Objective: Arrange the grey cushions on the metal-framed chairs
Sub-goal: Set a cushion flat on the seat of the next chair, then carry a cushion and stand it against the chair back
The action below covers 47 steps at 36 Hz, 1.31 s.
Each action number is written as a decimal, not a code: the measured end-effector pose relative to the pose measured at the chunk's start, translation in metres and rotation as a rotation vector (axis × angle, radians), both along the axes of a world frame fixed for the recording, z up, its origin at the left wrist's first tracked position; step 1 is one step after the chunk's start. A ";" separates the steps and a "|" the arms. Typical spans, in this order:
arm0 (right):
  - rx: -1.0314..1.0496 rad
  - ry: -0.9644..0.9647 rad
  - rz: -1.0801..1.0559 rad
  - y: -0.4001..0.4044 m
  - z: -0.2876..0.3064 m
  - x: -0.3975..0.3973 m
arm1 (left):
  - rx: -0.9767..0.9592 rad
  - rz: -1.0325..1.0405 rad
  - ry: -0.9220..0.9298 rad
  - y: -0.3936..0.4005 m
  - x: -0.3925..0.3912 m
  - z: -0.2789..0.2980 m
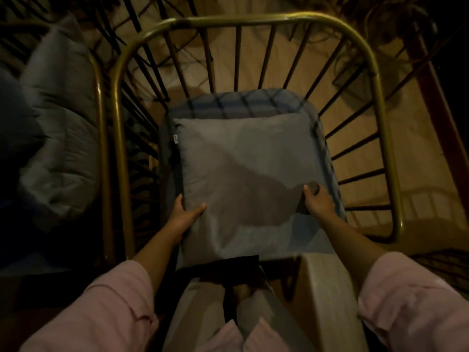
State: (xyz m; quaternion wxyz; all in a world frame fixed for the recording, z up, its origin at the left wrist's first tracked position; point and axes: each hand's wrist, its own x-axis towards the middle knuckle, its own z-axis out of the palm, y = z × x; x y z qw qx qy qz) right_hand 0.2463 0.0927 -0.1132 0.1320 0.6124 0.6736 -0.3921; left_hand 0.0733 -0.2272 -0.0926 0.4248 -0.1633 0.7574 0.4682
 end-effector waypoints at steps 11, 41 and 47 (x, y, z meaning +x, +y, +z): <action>0.035 0.145 0.441 -0.065 0.117 -0.113 | -0.017 0.185 0.443 -0.032 -0.061 0.120; -0.252 0.475 0.665 -0.413 0.267 -0.487 | -0.400 0.552 0.673 -0.449 -0.322 0.244; -0.315 0.287 0.500 -0.425 0.256 -0.531 | -0.161 0.731 0.373 -0.486 -0.347 0.227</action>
